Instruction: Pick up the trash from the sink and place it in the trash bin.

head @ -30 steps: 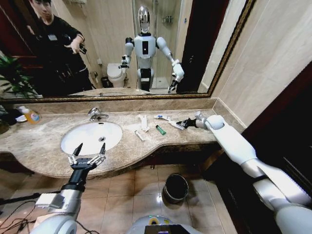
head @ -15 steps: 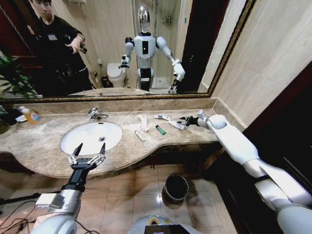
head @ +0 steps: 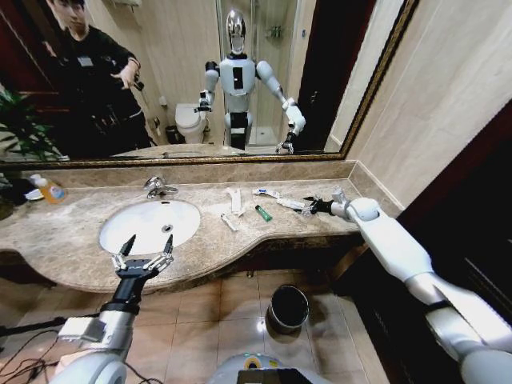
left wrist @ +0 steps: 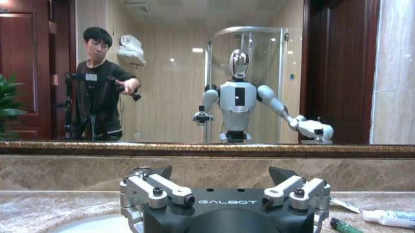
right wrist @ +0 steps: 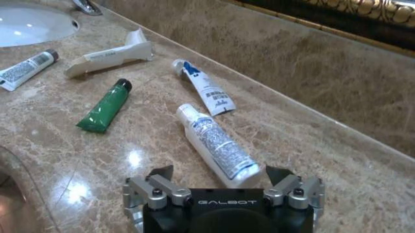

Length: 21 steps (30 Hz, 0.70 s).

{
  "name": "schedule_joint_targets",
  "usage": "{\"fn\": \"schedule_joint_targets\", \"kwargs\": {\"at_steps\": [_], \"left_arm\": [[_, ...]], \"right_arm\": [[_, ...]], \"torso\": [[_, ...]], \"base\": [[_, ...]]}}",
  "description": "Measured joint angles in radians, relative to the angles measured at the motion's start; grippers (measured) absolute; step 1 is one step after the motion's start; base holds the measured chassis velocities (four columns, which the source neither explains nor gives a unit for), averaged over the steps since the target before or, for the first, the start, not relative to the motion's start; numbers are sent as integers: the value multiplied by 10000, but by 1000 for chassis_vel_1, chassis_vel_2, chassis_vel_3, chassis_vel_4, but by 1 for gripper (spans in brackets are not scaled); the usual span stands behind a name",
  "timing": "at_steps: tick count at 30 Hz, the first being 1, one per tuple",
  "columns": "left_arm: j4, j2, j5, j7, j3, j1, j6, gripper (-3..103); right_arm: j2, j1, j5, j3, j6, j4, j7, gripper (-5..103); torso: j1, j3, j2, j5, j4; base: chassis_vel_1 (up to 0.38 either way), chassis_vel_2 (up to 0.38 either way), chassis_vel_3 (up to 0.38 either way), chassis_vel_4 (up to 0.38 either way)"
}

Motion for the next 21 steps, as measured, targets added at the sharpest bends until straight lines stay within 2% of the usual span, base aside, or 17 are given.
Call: {"fn": "schedule_joint_targets", "kwargs": {"at_steps": [2, 4, 7, 8, 11, 12, 15, 16, 19, 21], "left_arm": [[0, 0, 0, 0, 0, 0, 0, 100], [0, 0, 0, 0, 0, 0, 0, 100], [0, 0, 0, 0, -1, 0, 0, 100], [0, 0, 0, 0, -1, 0, 0, 100], [0, 0, 0, 0, 0, 0, 0, 100], [0, 0, 0, 0, 0, 0, 0, 100], [1, 0, 0, 0, 0, 0, 0, 100], [1, 0, 0, 0, 0, 0, 0, 100], [0, 0, 0, 0, 0, 0, 0, 100], [0, 0, 0, 0, 0, 0, 0, 100]], "right_arm": [[64, -43, -2, 8, 0, -24, 17, 86], [86, -43, -4, 9, 0, -35, 26, 86], [191, -26, -6, 0, 4, -77, 105, 71], [191, -26, -6, 0, 4, -77, 105, 71], [227, 21, -6, -13, 6, -78, 127, 54], [227, 21, -6, -13, 6, -78, 127, 54], [222, 29, -9, -21, 11, -72, 146, 43], [222, 29, -9, -21, 11, -72, 146, 43], [186, -10, -9, 17, 54, -62, 190, 30], [154, -59, -5, 29, 135, -42, 285, 27]], "torso": [[0, 1, 0, 4, 0], [0, 0, 0, 3, 0], [1, 1, 0, 4, 1], [1, 1, 0, 4, 1], [0, 0, 0, 1, 1], [0, 0, 0, 1, 1], [0, 0, 0, 3, 1], [0, 0, 0, 3, 1], [0, 0, 0, 2, 1], [0, 0, 0, 2, 1]], "base": [[0, 0, 0, 0], [0, 0, 0, 0], [0, 0, 0, 0], [0, 0, 0, 0], [0, 0, 0, 0], [0, 0, 0, 0], [0, 0, 0, 0], [0, 0, 0, 0], [0, 0, 0, 0], [0, 0, 0, 0]]}}
